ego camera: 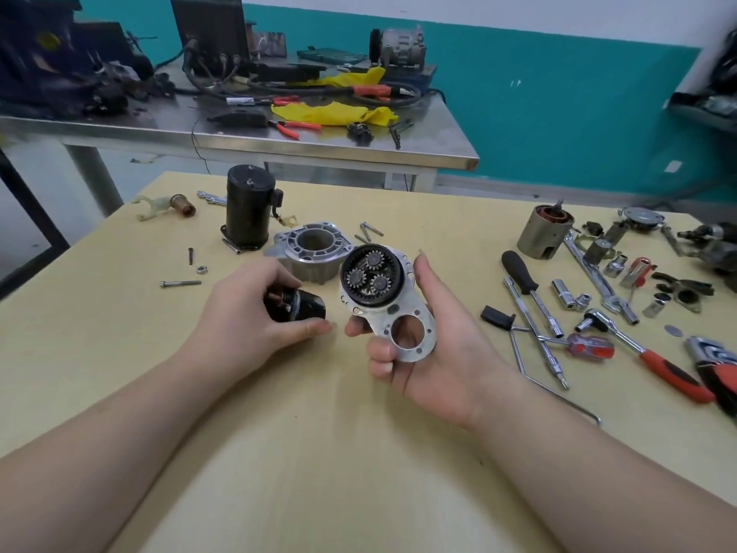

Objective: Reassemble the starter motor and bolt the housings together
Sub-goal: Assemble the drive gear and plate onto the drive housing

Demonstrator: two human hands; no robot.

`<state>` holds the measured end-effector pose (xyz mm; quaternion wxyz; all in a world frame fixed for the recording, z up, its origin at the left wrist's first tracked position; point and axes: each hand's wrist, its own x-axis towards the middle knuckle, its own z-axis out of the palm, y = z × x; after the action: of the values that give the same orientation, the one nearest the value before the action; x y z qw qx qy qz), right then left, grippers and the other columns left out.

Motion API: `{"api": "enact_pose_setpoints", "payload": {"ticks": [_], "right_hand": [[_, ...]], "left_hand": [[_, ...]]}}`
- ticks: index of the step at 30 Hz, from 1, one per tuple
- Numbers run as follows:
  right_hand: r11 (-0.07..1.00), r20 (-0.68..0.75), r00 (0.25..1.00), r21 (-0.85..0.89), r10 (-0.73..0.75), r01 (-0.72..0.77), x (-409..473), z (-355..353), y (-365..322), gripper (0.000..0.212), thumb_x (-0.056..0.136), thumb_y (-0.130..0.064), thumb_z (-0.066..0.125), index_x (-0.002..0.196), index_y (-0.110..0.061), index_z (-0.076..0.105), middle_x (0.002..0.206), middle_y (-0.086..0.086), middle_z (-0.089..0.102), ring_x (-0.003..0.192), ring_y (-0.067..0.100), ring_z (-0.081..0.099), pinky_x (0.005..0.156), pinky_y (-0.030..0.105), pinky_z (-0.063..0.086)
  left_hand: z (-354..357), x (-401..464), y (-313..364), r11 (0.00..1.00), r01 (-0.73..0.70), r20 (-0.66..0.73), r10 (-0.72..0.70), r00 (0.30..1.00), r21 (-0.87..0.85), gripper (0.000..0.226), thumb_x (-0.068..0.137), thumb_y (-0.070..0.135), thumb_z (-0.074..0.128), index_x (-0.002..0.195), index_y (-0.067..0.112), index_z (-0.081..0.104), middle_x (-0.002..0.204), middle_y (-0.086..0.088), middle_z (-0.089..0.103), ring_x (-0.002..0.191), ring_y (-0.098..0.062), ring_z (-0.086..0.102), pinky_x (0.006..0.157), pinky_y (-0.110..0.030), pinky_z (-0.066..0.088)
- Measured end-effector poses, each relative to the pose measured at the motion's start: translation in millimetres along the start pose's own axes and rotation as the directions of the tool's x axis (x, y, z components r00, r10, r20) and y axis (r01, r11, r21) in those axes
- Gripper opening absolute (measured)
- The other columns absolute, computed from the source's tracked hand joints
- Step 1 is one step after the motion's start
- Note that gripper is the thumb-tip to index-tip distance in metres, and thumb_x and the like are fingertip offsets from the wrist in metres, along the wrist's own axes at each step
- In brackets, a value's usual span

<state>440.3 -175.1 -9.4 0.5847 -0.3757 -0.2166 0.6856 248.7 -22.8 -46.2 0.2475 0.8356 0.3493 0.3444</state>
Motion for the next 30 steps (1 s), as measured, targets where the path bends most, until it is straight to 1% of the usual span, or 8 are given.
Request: {"api": "enact_pose_setpoints", "payload": {"ticks": [6,10,15,18,20,23,27,30], "right_hand": [[0.995,0.058,0.997,-0.089,-0.042,0.047,-3.4,2.2,-0.4,0.065,0.098,-0.073,0.042,0.118,-0.02,0.075,0.093,0.018,0.067,0.055,0.019,0.05,0.055,0.03,0.044],[0.984,0.051,0.994,-0.144,-0.097,0.104,-4.8,4.3,1.3,0.065,0.097,-0.073,0.044,0.125,-0.021,0.072,0.094,0.019,0.067,0.055,0.019,0.049,0.055,0.03,0.043],[0.973,0.038,0.988,-0.171,-0.148,0.152,-6.5,6.0,2.0,0.063,0.099,-0.072,0.044,0.127,-0.022,0.071,0.095,0.019,0.068,0.054,0.02,0.05,0.055,0.029,0.045],[0.92,-0.023,0.971,-0.324,-0.239,0.219,-7.7,5.6,1.8,0.062,0.098,-0.073,0.049,0.124,-0.022,0.073,0.095,0.02,0.072,0.057,0.024,0.052,0.057,0.032,0.046],[0.801,-0.055,0.911,-0.5,-0.409,0.329,-7.8,6.4,-0.2,0.053,0.095,-0.068,0.06,0.119,-0.023,0.075,0.091,0.016,0.074,0.059,0.027,0.055,0.057,0.037,0.047],[0.421,0.042,0.73,-0.794,-0.682,0.439,-8.9,10.2,-5.2,0.047,0.083,-0.063,0.074,0.124,-0.042,0.068,0.084,-0.004,0.073,0.062,0.017,0.065,0.06,0.04,0.056],[-0.278,0.274,0.619,-0.956,-0.736,0.093,0.4,13.3,-9.8,0.081,0.084,-0.086,0.051,0.156,-0.049,0.037,0.11,-0.021,0.069,0.093,0.006,0.063,0.07,0.032,0.052],[-0.168,0.231,0.686,-0.973,-0.69,0.159,6.3,4.3,-18.5,0.074,0.094,-0.083,0.036,0.158,-0.047,0.03,0.126,-0.028,0.066,0.108,0.007,0.055,0.076,0.031,0.047]], "left_hand": [[-3.1,1.5,-5.9,0.988,-0.055,0.01,0.054,0.998,0.143,0.051,0.068,0.048,0.095,0.107,0.031,0.067,0.104,0.026,0.059,0.093,0.001,0.051,0.087,-0.001,0.036],[-2.0,-0.3,0.4,0.964,-0.101,0.063,0.088,0.994,0.245,0.055,0.079,0.045,0.089,0.127,0.028,0.069,0.124,0.011,0.061,0.118,-0.02,0.06,0.097,-0.04,0.052],[-3.7,-5.3,17.7,0.971,-0.078,0.003,0.079,0.997,0.224,0.06,0.092,0.027,0.084,0.147,0.022,0.061,0.145,-0.001,0.054,0.136,-0.025,0.054,0.111,-0.04,0.047],[-11.3,-12.6,39.4,0.941,-0.32,-0.285,0.339,0.896,0.115,0.035,0.099,0.016,0.068,0.133,0.01,0.068,0.137,-0.008,0.062,0.131,-0.021,0.059,0.112,-0.033,0.047],[-7.9,-19.1,59.0,0.937,-0.259,-0.331,0.174,0.927,-0.235,0.032,0.1,0.028,0.066,0.131,0.018,0.066,0.13,-0.002,0.069,0.123,-0.021,0.067,0.102,-0.033,0.055],[6.9,-21.3,90.0,0.523,0.199,0.116,-0.187,0.976,-0.829,0.059,0.097,0.056,0.068,0.146,0.023,0.06,0.139,-0.004,0.071,0.127,-0.03,0.071,0.098,-0.044,0.061],[14.1,1.3,106.8,-0.101,0.502,0.512,-0.178,0.841,-0.859,0.062,0.103,0.059,0.06,0.138,0.009,0.073,0.138,-0.018,0.073,0.125,-0.033,0.073,0.095,-0.042,0.064],[13.1,20.2,100.3,-0.285,0.449,0.524,-0.301,0.797,-0.847,0.049,0.111,0.044,0.057,0.129,0.0,0.068,0.122,-0.018,0.076,0.109,-0.034,0.079,0.081,-0.045,0.068]]}}
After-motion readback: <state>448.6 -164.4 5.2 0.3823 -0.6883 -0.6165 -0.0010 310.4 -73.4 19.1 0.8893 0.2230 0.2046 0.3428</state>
